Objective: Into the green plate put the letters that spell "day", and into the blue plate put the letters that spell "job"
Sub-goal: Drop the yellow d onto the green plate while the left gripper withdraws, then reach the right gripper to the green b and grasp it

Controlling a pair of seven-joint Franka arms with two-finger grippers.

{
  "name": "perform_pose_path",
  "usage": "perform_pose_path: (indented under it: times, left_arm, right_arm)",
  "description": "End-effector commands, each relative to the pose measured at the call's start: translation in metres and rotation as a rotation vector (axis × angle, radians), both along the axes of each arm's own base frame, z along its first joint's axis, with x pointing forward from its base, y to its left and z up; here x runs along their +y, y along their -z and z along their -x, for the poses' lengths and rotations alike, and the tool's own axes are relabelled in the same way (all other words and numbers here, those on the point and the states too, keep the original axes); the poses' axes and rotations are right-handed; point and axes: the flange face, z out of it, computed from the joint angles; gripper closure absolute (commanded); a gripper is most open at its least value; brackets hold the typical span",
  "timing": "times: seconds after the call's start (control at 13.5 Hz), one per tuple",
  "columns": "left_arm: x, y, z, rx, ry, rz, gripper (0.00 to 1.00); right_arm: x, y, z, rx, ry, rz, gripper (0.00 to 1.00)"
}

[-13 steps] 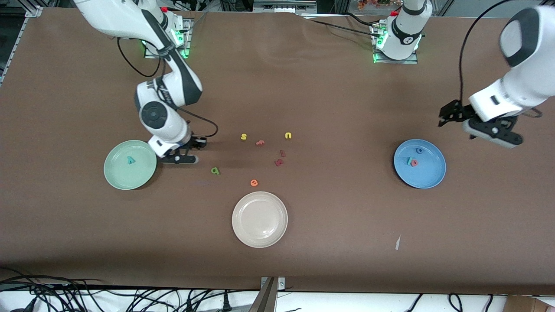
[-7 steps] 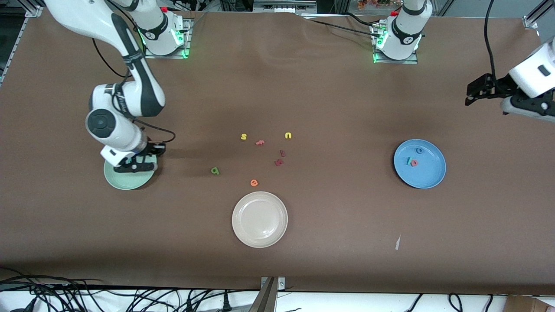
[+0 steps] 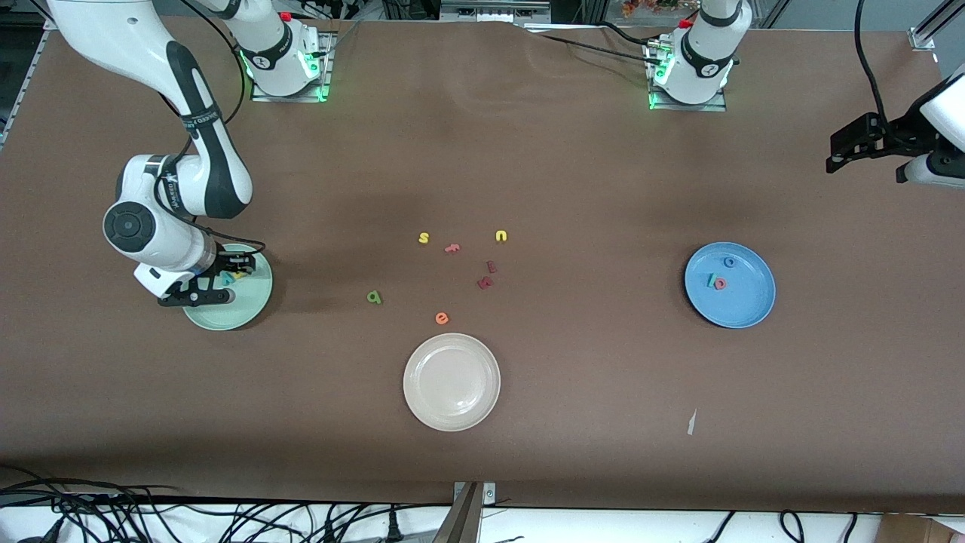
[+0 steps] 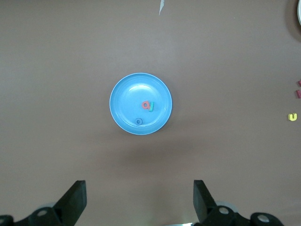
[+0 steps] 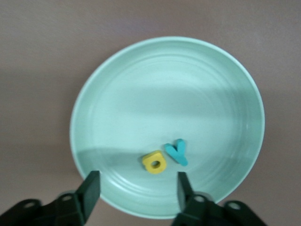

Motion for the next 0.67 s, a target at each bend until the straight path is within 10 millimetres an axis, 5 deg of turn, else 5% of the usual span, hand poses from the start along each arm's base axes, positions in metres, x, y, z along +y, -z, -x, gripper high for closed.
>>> perform_pose_path:
  times: [0.0, 0.22, 0.59]
  left_arm:
    - [0.002, -0.007, -0.005, -0.006, -0.020, -0.025, 0.00]
    - [0.007, -0.022, -0.004, -0.035, -0.026, -0.028, 0.00]
    - [0.004, -0.015, -0.008, -0.021, -0.020, -0.029, 0.00]
  right_arm:
    - [0.038, -0.029, -0.011, 0.022, 0.066, -0.011, 0.00]
    - [0.104, -0.035, -0.016, -0.024, 0.155, -0.027, 0.00]
    - [0.195, -0.008, -0.019, -0.034, 0.206, -0.085, 0.00]
